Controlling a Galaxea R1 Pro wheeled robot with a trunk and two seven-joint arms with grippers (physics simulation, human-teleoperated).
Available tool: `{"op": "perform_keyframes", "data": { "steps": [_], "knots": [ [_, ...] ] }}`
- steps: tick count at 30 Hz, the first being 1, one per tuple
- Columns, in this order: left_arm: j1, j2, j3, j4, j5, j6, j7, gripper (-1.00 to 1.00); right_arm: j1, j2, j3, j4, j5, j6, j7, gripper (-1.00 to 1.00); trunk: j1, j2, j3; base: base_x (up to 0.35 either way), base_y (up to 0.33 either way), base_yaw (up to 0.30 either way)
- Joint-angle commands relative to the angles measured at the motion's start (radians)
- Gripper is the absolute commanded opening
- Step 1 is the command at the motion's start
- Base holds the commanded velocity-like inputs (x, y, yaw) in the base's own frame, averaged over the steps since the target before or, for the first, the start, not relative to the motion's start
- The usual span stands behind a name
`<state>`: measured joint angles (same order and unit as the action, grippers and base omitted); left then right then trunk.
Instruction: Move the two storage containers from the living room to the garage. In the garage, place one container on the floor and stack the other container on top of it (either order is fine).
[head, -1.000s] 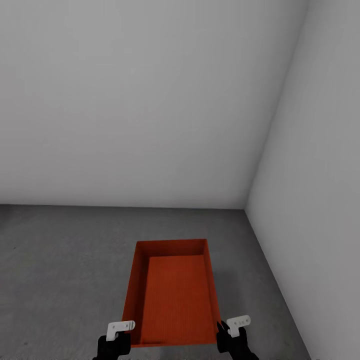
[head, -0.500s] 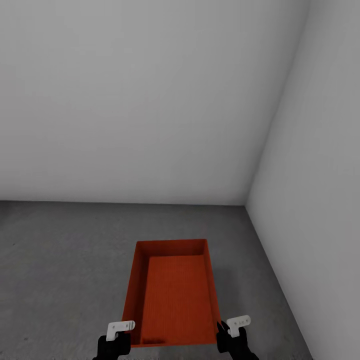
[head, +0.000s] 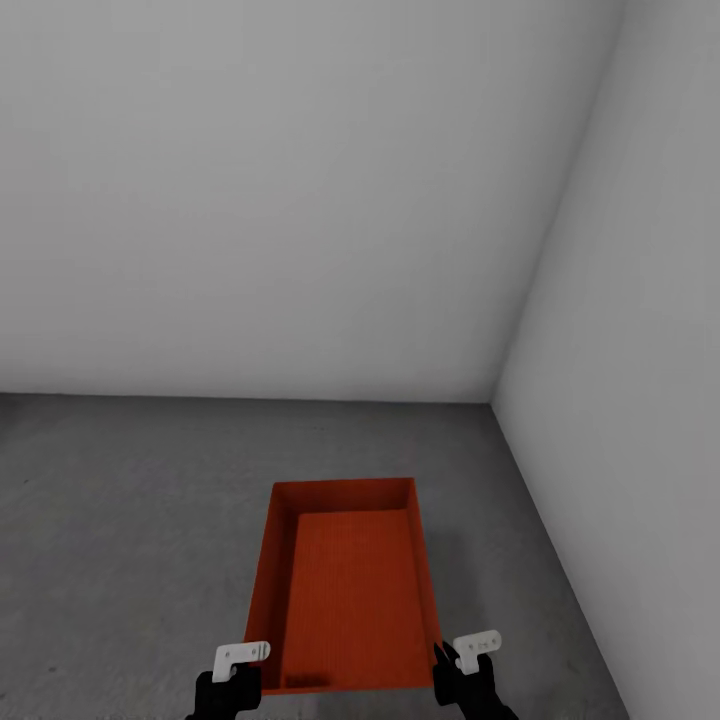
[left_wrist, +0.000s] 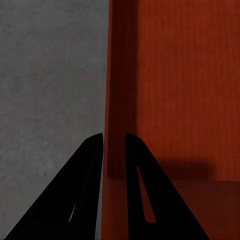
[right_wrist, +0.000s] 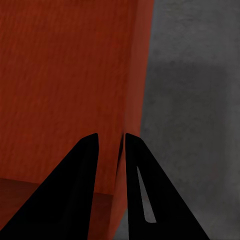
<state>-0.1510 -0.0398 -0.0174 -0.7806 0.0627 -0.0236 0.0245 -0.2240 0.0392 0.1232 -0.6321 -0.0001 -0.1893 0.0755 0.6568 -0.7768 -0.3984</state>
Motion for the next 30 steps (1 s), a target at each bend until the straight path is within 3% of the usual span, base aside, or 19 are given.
{"op": "perform_keyframes", "data": {
  "steps": [1, 2, 7, 17, 25, 30],
  "knots": [
    [-0.001, -0.026, -0.024, -0.002, 0.003, -0.002, 0.005, -1.00, 0.000, 0.001, 0.076, 0.003, -0.005, -0.002, 0.005, -1.00, 0.004, -0.008, -0.006, 0.000, 0.000, -0.039],
    [0.005, -0.006, -0.008, -0.006, 0.008, 0.002, 0.000, -1.00, -0.006, 0.006, 0.000, -0.005, 0.002, 0.003, 0.004, -1.00, 0.004, -0.008, -0.006, 0.000, 0.000, 0.000],
    [0.026, -0.018, -0.003, -0.052, 0.008, 0.002, 0.029, -1.00, -0.016, 0.019, 0.000, -0.012, 0.033, 0.004, 0.004, -1.00, 0.004, -0.008, -0.006, 0.000, 0.000, 0.000],
    [0.031, -0.048, -0.006, -0.028, 0.004, -0.002, 0.066, -1.00, -0.015, 0.025, -0.142, 0.003, 0.141, 0.002, 0.088, -1.00, 0.004, -0.008, -0.006, 0.000, 0.000, 0.000],
    [0.032, -0.049, -0.004, -0.011, -0.001, -0.002, 0.064, -1.00, -0.015, 0.045, -0.237, 0.003, 0.234, 0.005, 0.125, -1.00, 0.004, -0.008, -0.006, 0.000, 0.000, 0.000],
    [0.032, -0.049, -0.004, -0.002, 0.005, -0.002, 0.064, -1.00, -0.015, 0.044, -0.247, 0.003, 0.246, 0.013, 0.128, -1.00, 0.004, -0.008, -0.006, 0.000, 0.000, 0.000]
  ]
}}
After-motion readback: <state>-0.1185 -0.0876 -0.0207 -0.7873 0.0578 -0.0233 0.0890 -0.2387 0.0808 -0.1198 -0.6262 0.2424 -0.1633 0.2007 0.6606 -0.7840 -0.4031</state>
